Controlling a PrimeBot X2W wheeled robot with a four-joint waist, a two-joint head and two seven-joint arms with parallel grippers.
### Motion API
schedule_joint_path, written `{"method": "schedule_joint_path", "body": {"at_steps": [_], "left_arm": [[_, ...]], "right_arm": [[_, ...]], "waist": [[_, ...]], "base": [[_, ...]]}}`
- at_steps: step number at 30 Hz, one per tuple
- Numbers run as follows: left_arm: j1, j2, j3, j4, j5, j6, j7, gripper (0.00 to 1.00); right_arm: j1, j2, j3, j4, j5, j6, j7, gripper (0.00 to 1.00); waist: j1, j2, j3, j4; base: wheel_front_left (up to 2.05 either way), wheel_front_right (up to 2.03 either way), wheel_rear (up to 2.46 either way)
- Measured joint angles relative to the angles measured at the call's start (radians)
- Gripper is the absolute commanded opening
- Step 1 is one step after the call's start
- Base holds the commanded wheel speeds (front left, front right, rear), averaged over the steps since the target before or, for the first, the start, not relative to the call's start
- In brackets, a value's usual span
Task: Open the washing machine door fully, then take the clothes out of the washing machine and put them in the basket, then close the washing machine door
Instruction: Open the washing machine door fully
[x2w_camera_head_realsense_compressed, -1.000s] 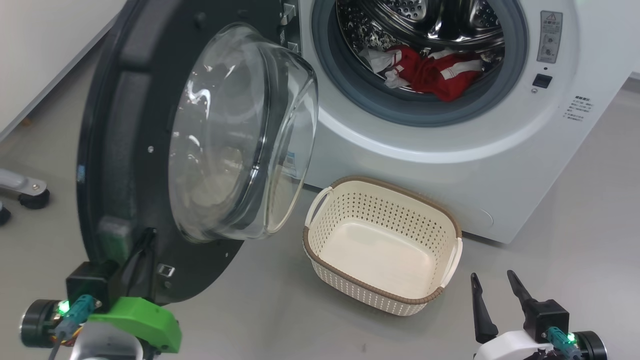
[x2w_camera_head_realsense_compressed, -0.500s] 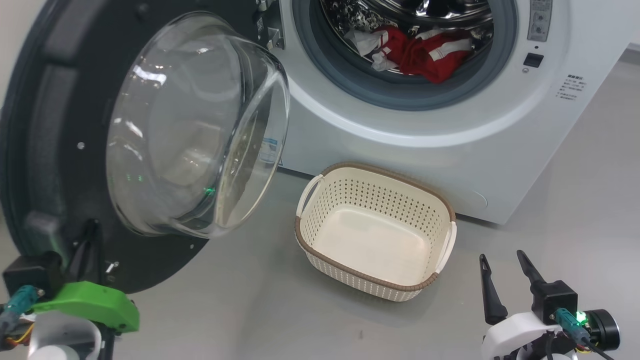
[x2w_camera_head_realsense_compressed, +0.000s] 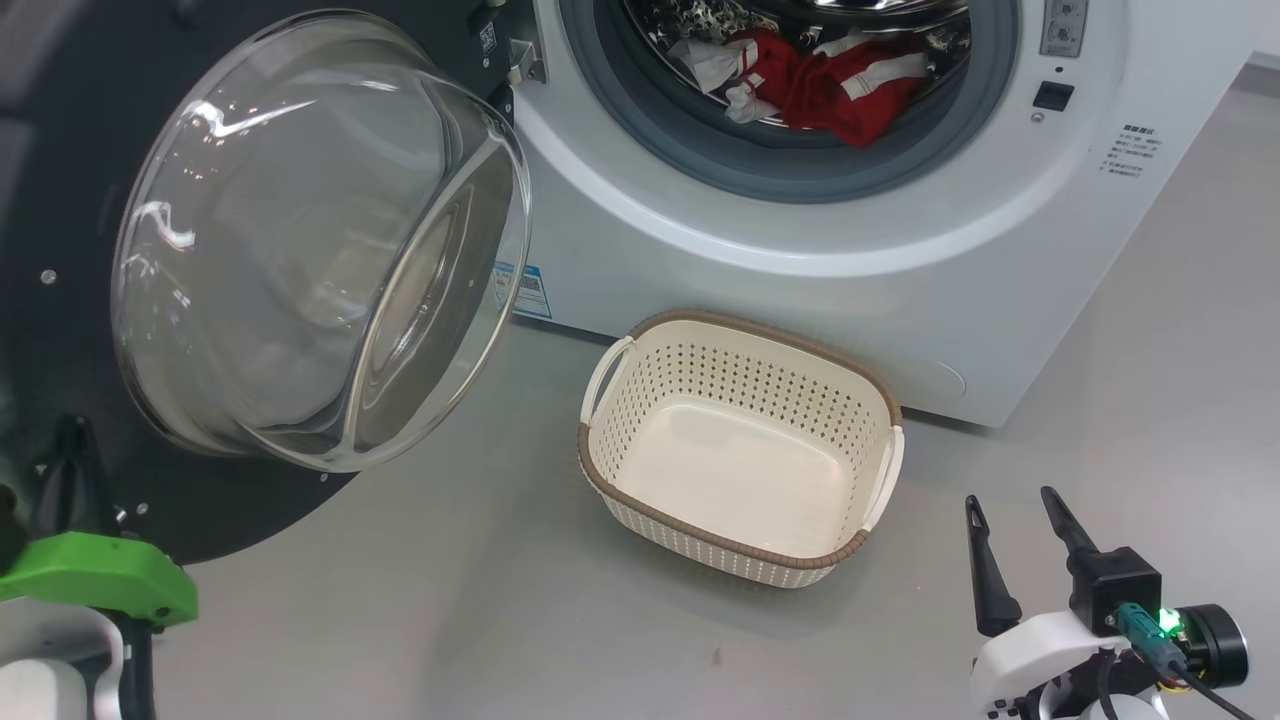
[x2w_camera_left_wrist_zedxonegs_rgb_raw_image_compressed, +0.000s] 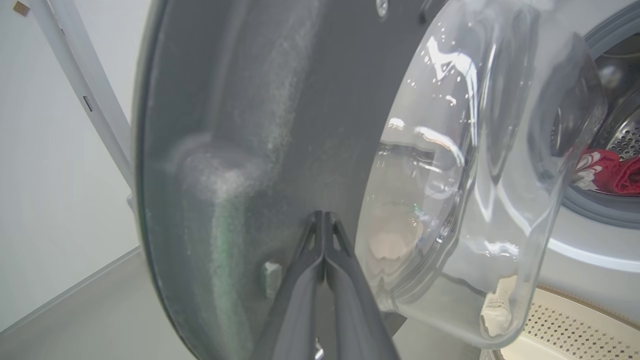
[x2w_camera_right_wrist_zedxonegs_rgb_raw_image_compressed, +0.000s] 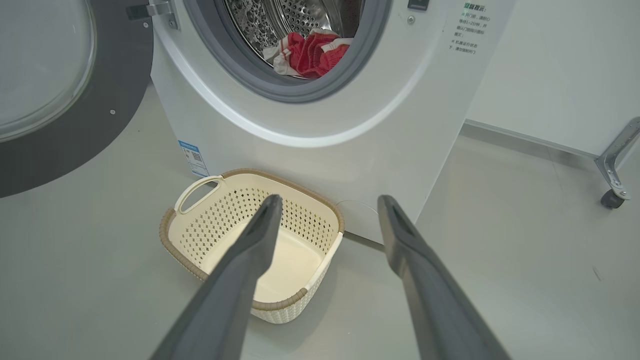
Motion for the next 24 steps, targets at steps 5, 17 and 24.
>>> {"method": "schedule_joint_path", "body": {"at_steps": [5, 17, 24], "left_arm": [[-0.036, 0.014, 0.016, 0.038, 0.006, 0.0, -0.026, 0.0], [-0.074, 0.023, 0.046, 0.124, 0.001, 0.003, -0.075, 0.0], [-0.065, 0.014, 0.057, 0.129, -0.007, 0.003, -0.113, 0.0]], "right_arm": [[-0.005, -0.006, 0.003, 0.0, -0.004, 0.0, 0.008, 1.0], [-0.015, -0.004, 0.02, 0.004, -0.013, 0.009, 0.009, 1.0], [-0.015, 0.002, 0.023, 0.007, -0.012, 0.009, 0.009, 1.0]], "waist": [[0.0, 0.0, 0.002, -0.003], [0.0, 0.0, -0.005, -0.018], [0.0, 0.0, -0.02, -0.039]], "base": [[0.0, 0.0, 0.0], [0.0, 0.0, 0.0], [0.0, 0.0, 0.0]]}}
